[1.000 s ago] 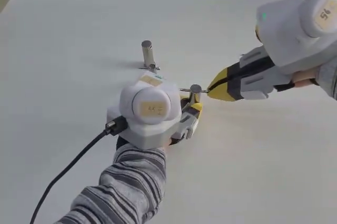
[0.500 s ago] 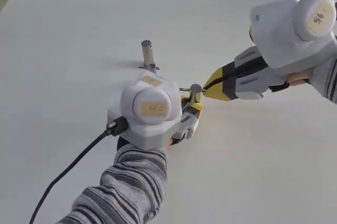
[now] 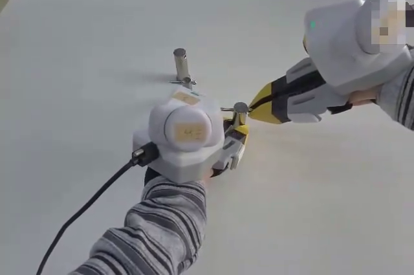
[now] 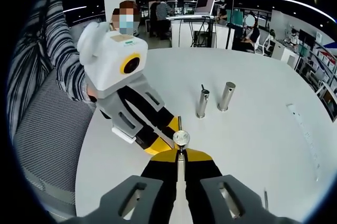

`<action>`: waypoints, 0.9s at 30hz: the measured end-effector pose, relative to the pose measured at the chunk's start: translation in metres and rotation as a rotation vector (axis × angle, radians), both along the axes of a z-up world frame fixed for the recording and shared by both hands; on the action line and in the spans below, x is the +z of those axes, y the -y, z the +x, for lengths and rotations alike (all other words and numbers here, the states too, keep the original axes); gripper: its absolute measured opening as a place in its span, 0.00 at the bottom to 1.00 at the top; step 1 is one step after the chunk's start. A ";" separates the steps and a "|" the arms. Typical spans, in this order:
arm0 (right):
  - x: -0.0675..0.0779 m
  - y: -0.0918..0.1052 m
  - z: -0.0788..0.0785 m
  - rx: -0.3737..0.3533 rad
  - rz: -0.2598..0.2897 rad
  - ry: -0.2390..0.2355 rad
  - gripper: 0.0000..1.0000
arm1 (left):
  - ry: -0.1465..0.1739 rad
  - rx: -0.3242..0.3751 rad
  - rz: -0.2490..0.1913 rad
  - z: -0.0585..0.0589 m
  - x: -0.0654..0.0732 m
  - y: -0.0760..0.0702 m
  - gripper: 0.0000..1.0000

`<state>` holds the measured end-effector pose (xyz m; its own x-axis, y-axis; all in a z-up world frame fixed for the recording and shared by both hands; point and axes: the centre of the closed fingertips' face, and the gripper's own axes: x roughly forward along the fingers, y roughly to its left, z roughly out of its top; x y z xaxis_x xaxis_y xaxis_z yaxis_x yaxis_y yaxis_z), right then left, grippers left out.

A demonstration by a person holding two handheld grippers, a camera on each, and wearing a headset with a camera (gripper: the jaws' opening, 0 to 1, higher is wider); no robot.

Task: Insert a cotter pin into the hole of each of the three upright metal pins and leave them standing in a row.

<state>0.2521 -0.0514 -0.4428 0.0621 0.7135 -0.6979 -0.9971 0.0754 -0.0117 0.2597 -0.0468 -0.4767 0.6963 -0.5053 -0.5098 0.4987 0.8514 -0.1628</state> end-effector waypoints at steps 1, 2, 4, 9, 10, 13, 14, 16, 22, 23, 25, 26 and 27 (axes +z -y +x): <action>0.000 0.000 0.000 0.000 -0.003 -0.001 0.00 | -0.001 0.001 0.000 0.000 0.000 0.000 0.11; -0.001 0.000 0.000 0.000 -0.004 0.000 0.00 | -0.002 0.002 0.000 0.000 0.000 0.000 0.11; 0.000 0.000 -0.001 0.002 -0.003 0.001 0.00 | -0.006 0.005 0.008 -0.001 -0.001 -0.002 0.13; 0.001 -0.001 0.000 -0.017 0.006 -0.003 0.08 | -0.008 -0.007 0.019 -0.004 -0.002 -0.004 0.22; 0.002 -0.002 0.000 -0.021 0.011 -0.008 0.09 | -0.009 -0.023 0.027 -0.005 -0.002 -0.003 0.23; 0.002 -0.005 0.001 -0.029 0.021 -0.011 0.12 | 0.011 -0.051 0.048 -0.008 0.002 -0.002 0.29; 0.002 -0.007 0.001 -0.031 0.022 -0.011 0.13 | 0.010 -0.054 0.048 -0.008 0.002 -0.003 0.31; 0.002 -0.011 0.001 -0.038 0.025 -0.014 0.15 | 0.009 -0.055 0.048 -0.009 0.003 -0.004 0.33; -0.002 -0.020 0.001 -0.051 0.029 -0.016 0.15 | -0.005 -0.050 0.061 -0.012 0.003 -0.012 0.38; -0.002 -0.021 0.001 -0.047 0.029 -0.014 0.15 | -0.004 -0.050 0.063 -0.013 0.004 -0.013 0.38; -0.005 -0.021 0.001 -0.043 0.023 -0.015 0.13 | -0.005 -0.052 0.064 -0.014 0.005 -0.015 0.39; -0.005 -0.022 0.001 -0.042 0.023 -0.016 0.12 | -0.005 -0.054 0.062 -0.014 0.006 -0.016 0.40; -0.006 -0.022 0.001 -0.040 0.023 -0.015 0.11 | -0.006 -0.059 0.059 -0.015 0.007 -0.016 0.41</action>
<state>0.2531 -0.0292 -0.4486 0.0807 0.7267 -0.6822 -0.9933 0.1155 0.0056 0.2449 -0.0312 -0.4693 0.6635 -0.5138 -0.5438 0.5471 0.8290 -0.1157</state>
